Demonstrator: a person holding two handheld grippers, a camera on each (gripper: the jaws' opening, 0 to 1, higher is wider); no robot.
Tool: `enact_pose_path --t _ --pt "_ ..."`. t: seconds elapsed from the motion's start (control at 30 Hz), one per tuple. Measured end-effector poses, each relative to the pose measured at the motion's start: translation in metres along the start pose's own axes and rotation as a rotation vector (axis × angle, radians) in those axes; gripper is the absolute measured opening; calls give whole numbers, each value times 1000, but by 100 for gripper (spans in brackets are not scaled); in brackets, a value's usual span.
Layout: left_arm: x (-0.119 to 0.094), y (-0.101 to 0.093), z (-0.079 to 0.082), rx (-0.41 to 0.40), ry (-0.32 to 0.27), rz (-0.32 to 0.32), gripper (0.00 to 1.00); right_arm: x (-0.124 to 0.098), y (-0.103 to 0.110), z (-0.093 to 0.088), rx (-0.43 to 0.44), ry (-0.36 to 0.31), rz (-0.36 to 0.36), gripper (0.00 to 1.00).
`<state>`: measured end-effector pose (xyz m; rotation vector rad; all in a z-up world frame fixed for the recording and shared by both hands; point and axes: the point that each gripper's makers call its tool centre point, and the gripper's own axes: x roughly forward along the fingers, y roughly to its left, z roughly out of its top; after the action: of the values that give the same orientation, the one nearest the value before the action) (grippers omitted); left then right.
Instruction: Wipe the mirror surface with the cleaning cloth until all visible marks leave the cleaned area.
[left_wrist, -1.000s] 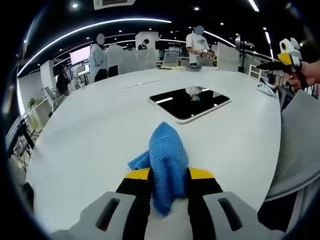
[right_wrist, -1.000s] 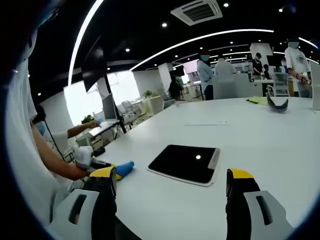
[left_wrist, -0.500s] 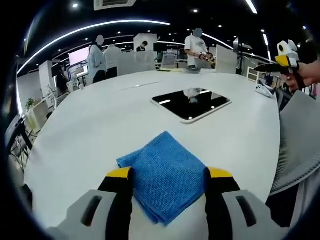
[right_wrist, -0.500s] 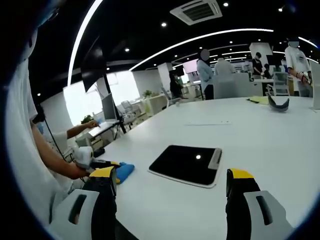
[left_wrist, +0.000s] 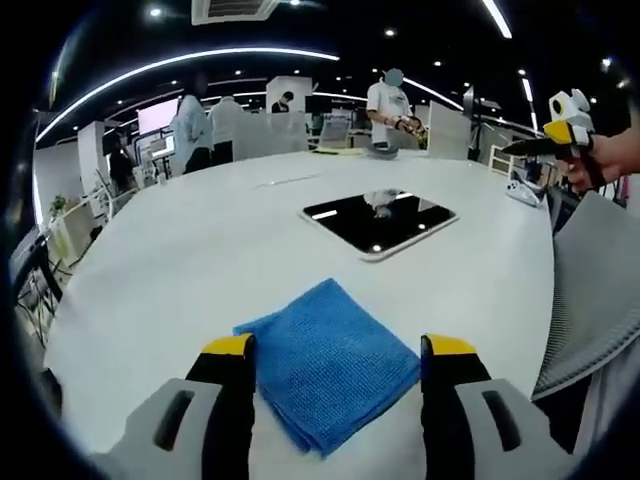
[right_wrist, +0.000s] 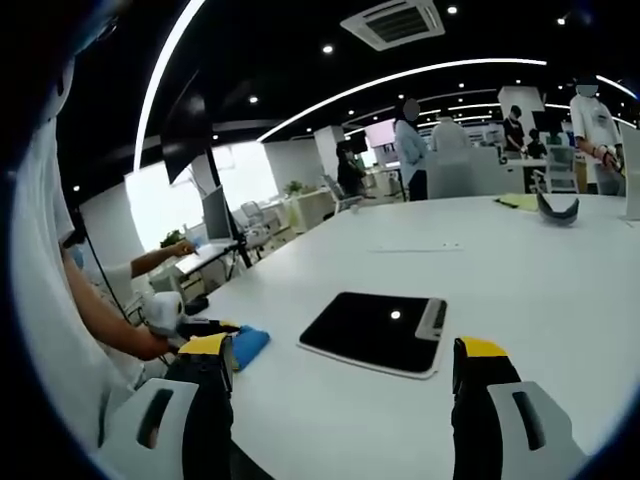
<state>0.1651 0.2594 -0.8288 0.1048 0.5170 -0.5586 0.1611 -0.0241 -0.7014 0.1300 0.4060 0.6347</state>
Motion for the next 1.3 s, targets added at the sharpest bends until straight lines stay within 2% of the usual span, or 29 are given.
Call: enact_pose_path --t 0.07,0.17,0.3,0.43,0.67,0.8,0.97,1.3 --pt "-3 0 7 -4 -17 1 70 1 1 0 0 -2 1 91" --pt "-7 -4 25 -8 -57 -4 75 3 2 1 -6 -4 6 91" --pt "-8 -11 42 -17 -83 -26 90 3 1 3 -8 -8 10 92" --pt "-11 -20 61 -39 -119 -49 98 2 -1 3 -14 -11 12 93" --pt "-19 -43 105 -17 -190 -107 99 -3 -7 4 -23 -13 18 97" --pt "-23 -56 122 -7 -221 -138 99 -4 -9 5 -23 -15 22 99" --pt "-22 -73 127 9 -213 -178 99 -5 -10 3 -31 -8 28 100" --pt "-22 -81 125 28 -190 -191 99 -4 -11 -2 -32 13 43 100"
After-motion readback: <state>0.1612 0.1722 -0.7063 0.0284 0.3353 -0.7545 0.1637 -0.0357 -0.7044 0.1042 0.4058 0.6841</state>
